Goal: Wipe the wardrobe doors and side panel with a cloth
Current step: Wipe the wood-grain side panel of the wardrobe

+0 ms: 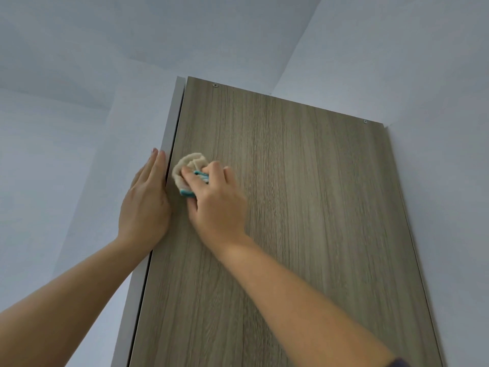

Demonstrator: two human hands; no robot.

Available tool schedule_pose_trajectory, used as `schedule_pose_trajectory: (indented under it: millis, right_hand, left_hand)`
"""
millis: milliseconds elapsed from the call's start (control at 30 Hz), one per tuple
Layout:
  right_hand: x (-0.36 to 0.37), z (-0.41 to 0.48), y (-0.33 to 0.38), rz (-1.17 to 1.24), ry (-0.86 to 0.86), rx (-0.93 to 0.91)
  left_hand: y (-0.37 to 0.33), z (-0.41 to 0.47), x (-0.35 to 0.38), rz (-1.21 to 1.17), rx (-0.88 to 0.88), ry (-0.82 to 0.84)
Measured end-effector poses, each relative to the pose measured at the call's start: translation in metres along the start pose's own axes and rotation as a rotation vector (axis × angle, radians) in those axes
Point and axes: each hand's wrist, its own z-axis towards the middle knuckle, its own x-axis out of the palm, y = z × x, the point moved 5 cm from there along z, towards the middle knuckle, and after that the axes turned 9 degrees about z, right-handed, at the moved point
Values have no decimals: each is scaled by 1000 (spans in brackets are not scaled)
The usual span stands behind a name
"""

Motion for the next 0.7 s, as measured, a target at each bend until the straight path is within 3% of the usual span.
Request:
schedule_pose_trajectory:
  millis: [433, 533, 700]
  right_hand:
    - [-9, -25, -20, 46, 146, -481]
    - [-33, -31, -59, 3, 104, -410]
    - [-84, -47, -149, -125, 13, -69]
  left_hand:
    - [2, -21, -2, 27, -24, 21]
    - [0, -25, -2, 59, -26, 8]
    - [0, -34, 0, 59, -26, 15]
